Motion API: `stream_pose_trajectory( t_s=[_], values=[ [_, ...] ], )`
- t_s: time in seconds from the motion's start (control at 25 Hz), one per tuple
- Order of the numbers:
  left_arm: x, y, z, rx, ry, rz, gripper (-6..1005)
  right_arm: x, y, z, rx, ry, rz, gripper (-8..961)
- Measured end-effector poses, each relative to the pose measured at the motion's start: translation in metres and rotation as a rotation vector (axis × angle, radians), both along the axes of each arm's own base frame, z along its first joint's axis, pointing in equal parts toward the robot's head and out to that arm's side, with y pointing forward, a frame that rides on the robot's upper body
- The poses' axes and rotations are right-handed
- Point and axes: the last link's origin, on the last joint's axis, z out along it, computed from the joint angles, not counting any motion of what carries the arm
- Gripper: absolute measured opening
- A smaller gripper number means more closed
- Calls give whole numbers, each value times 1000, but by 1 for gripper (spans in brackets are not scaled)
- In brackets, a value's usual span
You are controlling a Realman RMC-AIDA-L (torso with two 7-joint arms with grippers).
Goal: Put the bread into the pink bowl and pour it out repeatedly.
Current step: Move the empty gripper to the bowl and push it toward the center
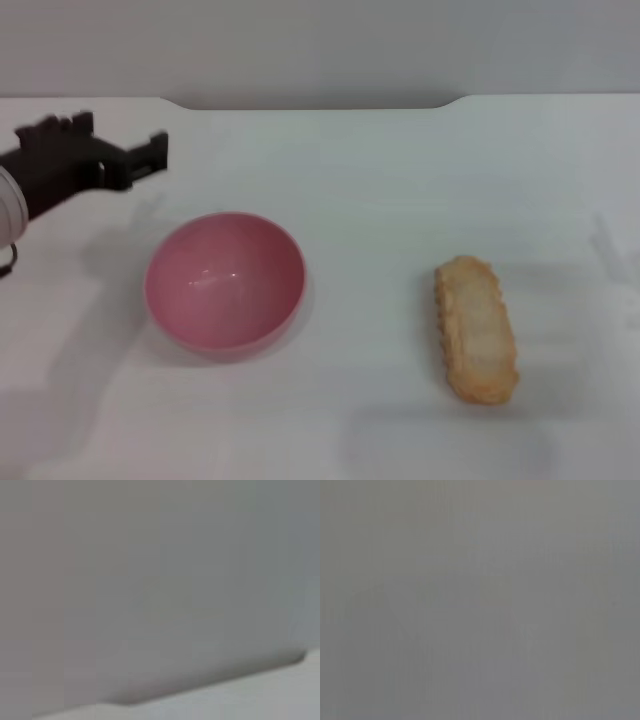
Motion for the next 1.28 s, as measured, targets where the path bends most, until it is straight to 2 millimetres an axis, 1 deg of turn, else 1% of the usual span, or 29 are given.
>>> stream_pose_trajectory(
  t_s=[0.2,0.32,0.36,0.72,0.76,0.84,1.08,1.28],
  values=[
    [-2,-9,-9,-84,13,30,858,0,0,0,-1,0,0,740],
    [-3,-14,-20,-180,41,51,858,-1,0,0,-2,0,1,740],
    [-5,-14,-21,-189,50,57,857,-1,0,0,-2,0,2,741],
    [-19,-15,-34,-231,76,95,856,-2,1,-1,-4,-1,7,740],
    [-27,-11,-40,-246,74,118,856,-2,1,-1,-5,-1,8,740],
    [-31,-10,-44,-257,70,132,855,-3,1,-1,-5,-1,8,740],
    [-32,-11,-54,-270,59,138,854,-3,1,-1,-5,-2,10,740],
    [-41,-13,-58,-270,54,162,853,-5,2,-2,-7,0,16,740]
  ],
)
